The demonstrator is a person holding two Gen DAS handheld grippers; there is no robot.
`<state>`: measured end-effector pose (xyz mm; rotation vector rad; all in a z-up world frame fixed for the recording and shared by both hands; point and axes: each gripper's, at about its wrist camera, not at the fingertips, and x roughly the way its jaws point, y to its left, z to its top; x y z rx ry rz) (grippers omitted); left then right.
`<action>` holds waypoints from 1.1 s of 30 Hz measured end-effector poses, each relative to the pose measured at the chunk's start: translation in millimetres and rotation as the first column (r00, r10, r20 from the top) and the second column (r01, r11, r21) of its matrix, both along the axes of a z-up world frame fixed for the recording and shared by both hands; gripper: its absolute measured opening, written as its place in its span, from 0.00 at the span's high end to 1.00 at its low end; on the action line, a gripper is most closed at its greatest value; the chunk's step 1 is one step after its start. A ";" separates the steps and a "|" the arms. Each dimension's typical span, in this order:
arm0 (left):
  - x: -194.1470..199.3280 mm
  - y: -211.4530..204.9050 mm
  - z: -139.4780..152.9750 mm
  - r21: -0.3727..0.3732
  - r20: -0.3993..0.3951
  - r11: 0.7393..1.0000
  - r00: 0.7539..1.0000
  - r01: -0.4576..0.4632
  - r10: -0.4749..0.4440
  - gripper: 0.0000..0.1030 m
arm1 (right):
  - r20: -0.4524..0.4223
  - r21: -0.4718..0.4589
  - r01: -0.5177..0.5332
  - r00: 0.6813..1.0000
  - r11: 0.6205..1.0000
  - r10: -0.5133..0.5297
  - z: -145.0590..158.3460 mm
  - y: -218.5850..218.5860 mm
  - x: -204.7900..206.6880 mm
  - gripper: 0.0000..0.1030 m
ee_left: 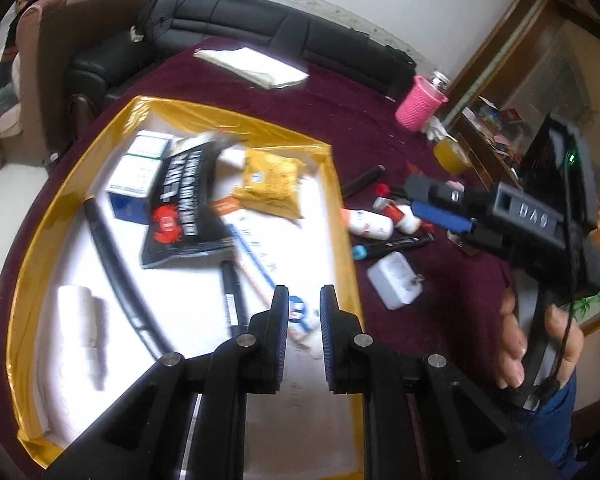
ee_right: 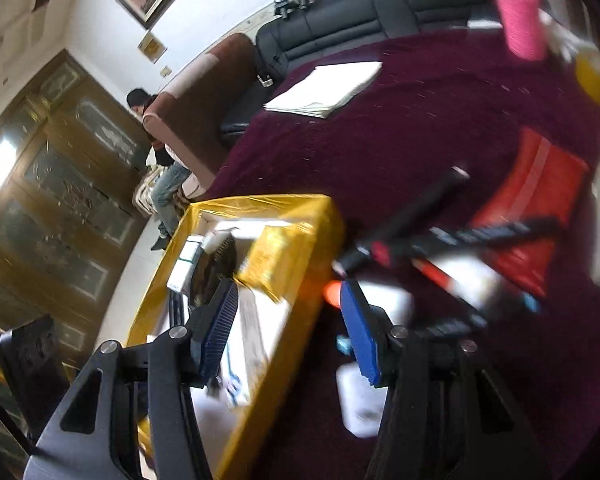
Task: Organize objects
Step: 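Reach the right gripper to the white charger plug while the left reaches a teal-capped marker, then grasp the white charger plug with the right gripper while the left grasps the teal-capped marker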
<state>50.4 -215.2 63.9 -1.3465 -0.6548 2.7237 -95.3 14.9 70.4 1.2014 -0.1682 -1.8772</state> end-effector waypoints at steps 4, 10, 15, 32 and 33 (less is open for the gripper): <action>-2.9 17.9 2.1 -0.018 0.001 0.999 0.999 0.033 -0.033 0.88 | 0.009 0.016 -0.002 1.000 1.000 0.002 -12.4 26.2 -1.1 0.49; -8.9 34.7 -1.5 -0.035 0.020 0.998 0.998 0.057 -0.057 0.88 | -0.003 0.099 -0.072 0.997 0.992 0.072 -39.2 25.4 10.1 0.49; -9.1 36.9 -3.7 -0.037 0.028 0.997 0.998 0.063 -0.061 0.88 | -0.053 0.210 -0.097 0.993 0.973 0.110 -51.4 11.4 14.5 0.49; -89.8 110.8 14.1 -0.168 0.123 0.916 0.930 0.365 -0.347 0.76 | -0.185 0.126 0.111 0.979 0.986 -0.086 -30.9 84.6 -8.2 0.62; -96.9 114.6 12.2 -0.175 0.138 0.908 0.922 0.381 -0.361 0.76 | -0.160 0.081 0.146 0.978 0.986 -0.132 -30.6 98.3 -16.7 0.62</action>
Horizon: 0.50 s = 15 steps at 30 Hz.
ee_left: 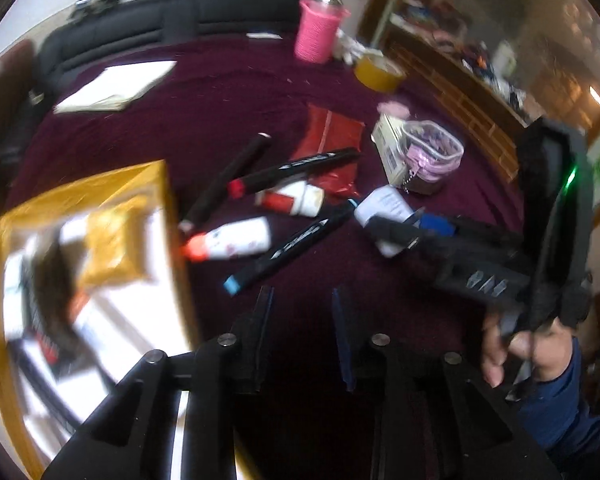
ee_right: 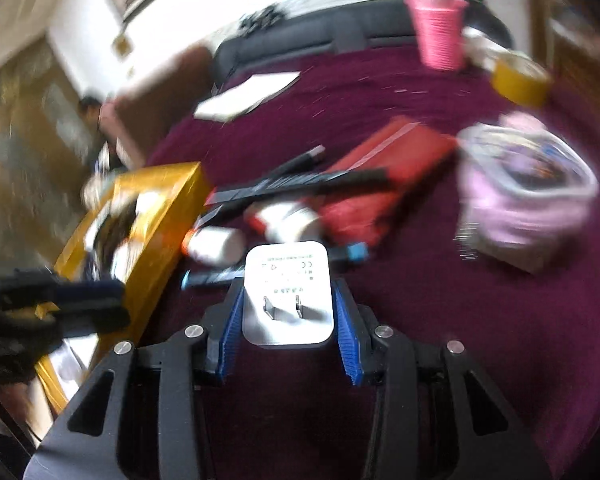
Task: Organize objects
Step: 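Grasp the white charger plug with the right gripper while the left grasps the teal-capped marker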
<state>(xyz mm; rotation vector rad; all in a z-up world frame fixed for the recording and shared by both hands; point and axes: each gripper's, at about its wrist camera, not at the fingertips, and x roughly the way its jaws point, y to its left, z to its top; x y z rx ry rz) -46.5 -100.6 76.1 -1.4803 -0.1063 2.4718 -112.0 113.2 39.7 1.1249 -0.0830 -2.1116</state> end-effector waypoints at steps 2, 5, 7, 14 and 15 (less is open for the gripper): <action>-13.4 8.4 -5.1 -0.016 0.019 0.999 0.999 0.050 -0.050 0.76 | 0.061 -0.077 0.049 0.997 0.996 -0.044 -5.0 20.1 -15.7 0.62; -31.4 20.1 -14.8 -0.087 0.025 0.989 0.993 0.116 -0.114 0.76 | 0.132 -0.137 0.088 0.989 0.987 -0.070 -12.3 36.0 -31.5 0.62; -37.6 26.3 -18.8 -0.123 0.020 0.980 0.988 0.155 -0.153 0.76 | 0.149 -0.154 0.104 0.985 0.983 -0.081 -11.8 38.1 -36.7 0.62; -52.7 44.4 -39.5 -0.236 0.066 0.930 0.960 0.282 -0.274 0.76 | 0.161 -0.187 0.101 0.984 0.977 -0.071 -8.8 41.0 -35.7 0.62; -52.9 46.1 -40.6 -0.258 0.050 0.924 0.959 0.282 -0.279 0.76 | 0.164 -0.191 0.100 0.984 0.977 -0.068 -8.9 40.7 -35.0 0.62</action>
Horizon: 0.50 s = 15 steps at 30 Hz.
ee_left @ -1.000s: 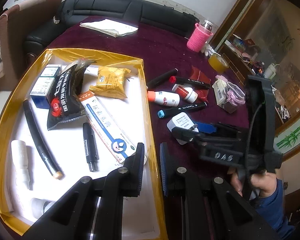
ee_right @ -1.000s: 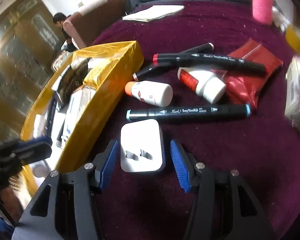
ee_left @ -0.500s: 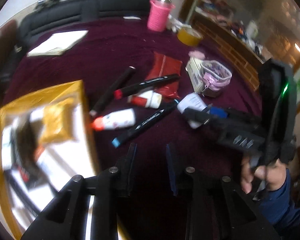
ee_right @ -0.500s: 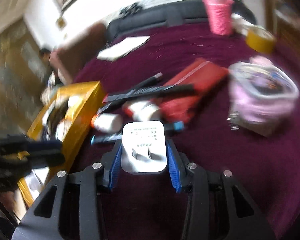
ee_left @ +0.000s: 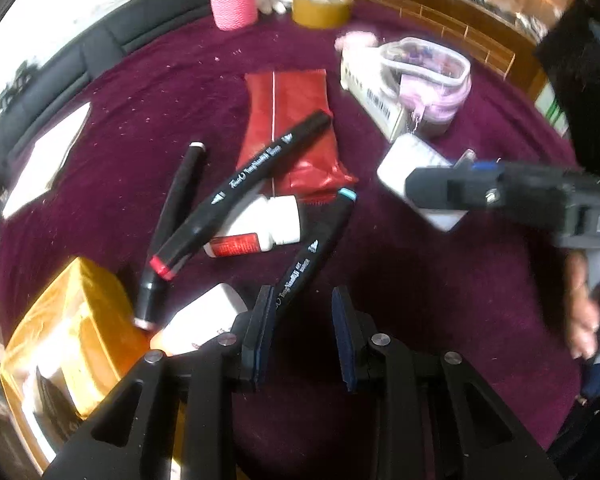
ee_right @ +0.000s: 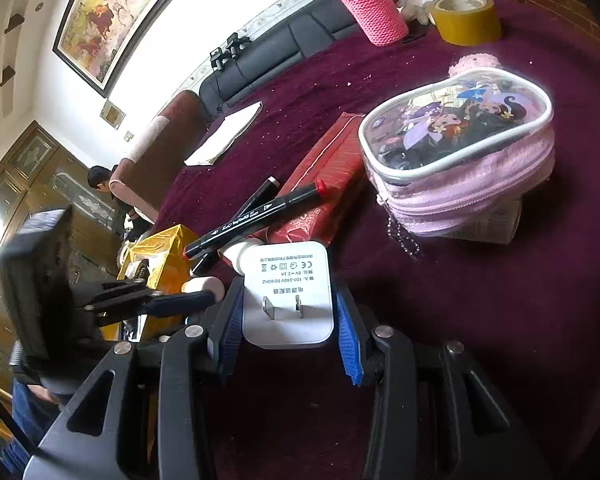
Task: Organize objects
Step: 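Grasp the white charger plug with the right gripper while the left grasps the teal-capped marker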
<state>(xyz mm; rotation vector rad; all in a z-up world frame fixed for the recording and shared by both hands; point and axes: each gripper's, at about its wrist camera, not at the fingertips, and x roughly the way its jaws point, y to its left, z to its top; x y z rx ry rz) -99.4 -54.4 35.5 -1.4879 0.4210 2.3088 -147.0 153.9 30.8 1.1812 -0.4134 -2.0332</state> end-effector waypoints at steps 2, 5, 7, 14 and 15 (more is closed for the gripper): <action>-1.9 -0.1 -0.8 -0.006 -0.002 1.000 1.000 -0.013 0.013 0.76 | 0.001 -0.004 -0.001 1.000 1.000 0.001 -0.2 -1.4 0.2 0.62; 4.5 0.2 1.1 0.014 -0.014 0.998 0.998 -0.061 0.062 0.79 | 0.004 -0.007 0.005 1.000 1.000 -0.005 -1.1 -1.3 -0.6 0.62; 12.6 5.0 0.7 0.003 -0.021 0.997 0.997 -0.071 0.071 0.87 | 0.009 -0.010 0.010 1.000 1.000 -0.010 -2.4 0.0 -1.2 0.62; 24.4 27.7 -13.3 -0.108 -0.048 0.993 0.998 -0.053 0.048 0.87 | 0.009 -0.016 0.012 1.000 1.000 -0.011 -2.6 1.2 1.0 0.62; 24.7 26.7 -10.5 -0.098 -0.046 0.994 0.998 -0.053 0.049 0.87 | 0.009 -0.017 0.012 1.000 1.000 -0.012 -2.7 1.4 0.6 0.62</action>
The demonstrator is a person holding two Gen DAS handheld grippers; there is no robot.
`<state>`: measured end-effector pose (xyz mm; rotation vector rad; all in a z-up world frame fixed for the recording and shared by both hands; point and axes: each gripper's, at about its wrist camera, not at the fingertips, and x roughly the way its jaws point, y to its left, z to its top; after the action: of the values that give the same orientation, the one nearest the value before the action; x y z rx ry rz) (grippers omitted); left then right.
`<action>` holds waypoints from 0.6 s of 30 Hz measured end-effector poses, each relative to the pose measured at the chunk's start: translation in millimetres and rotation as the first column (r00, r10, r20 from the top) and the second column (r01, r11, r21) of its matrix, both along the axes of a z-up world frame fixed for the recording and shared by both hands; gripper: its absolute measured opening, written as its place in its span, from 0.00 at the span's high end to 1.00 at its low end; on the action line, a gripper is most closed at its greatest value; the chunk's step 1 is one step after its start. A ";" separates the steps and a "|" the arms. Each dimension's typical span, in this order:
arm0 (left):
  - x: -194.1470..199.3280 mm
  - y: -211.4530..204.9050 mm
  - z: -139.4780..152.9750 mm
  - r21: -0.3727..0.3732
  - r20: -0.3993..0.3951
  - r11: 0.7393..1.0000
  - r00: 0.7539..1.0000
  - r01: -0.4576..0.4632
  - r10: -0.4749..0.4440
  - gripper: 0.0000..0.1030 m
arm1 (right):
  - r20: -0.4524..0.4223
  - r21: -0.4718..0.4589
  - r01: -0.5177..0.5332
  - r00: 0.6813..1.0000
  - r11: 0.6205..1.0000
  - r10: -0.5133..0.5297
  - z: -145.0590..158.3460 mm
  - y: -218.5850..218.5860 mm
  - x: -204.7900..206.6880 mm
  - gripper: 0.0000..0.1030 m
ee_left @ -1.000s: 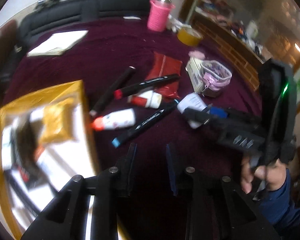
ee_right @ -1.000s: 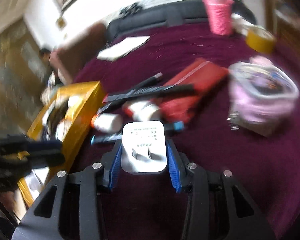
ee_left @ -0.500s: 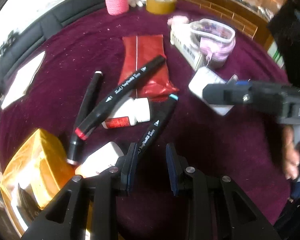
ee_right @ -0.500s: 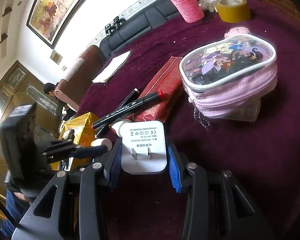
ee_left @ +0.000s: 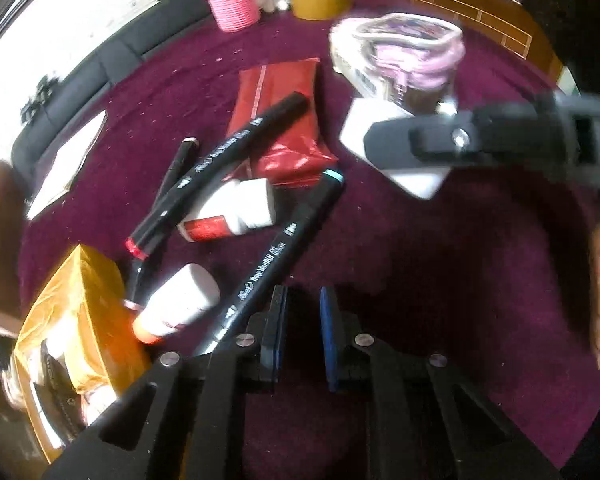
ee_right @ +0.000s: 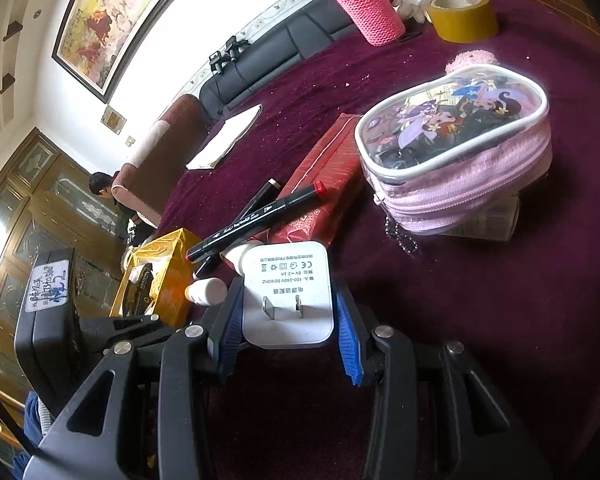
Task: Organize objects
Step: 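Grasp the white charger plug with the right gripper while the left grasps the teal-capped marker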
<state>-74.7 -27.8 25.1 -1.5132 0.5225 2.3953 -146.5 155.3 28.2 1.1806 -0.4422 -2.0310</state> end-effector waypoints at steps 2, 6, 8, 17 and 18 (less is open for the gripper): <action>4.9 1.0 7.9 0.000 -0.022 0.999 0.998 0.051 -0.051 0.87 | 0.003 -0.001 0.009 1.000 1.000 -0.009 -0.9 1.6 -1.2 0.62; 1.2 0.4 12.8 -0.079 -0.047 0.991 0.993 0.103 -0.107 0.86 | 0.015 -0.010 0.010 1.000 1.000 -0.010 -2.2 3.5 -3.4 0.62; -6.8 -1.3 9.5 -0.106 -0.043 0.990 0.994 0.098 -0.103 0.86 | 0.014 -0.014 0.003 1.000 1.000 -0.003 -1.7 2.2 -2.7 0.62; -25.1 -6.3 -4.3 -0.113 0.020 0.984 0.991 0.135 -0.133 0.79 | 0.029 -0.015 -0.003 1.000 1.000 0.004 -4.3 2.3 -4.0 0.62; -28.5 -8.9 -4.1 -0.079 0.032 0.991 0.994 0.111 -0.109 0.80 | 0.027 -0.015 -0.001 1.000 1.000 0.001 -4.0 2.8 -4.0 0.62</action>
<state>-103.2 -36.7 21.0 -1.5067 0.6854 2.2916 -150.5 158.1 24.2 1.2004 -0.4694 -2.0093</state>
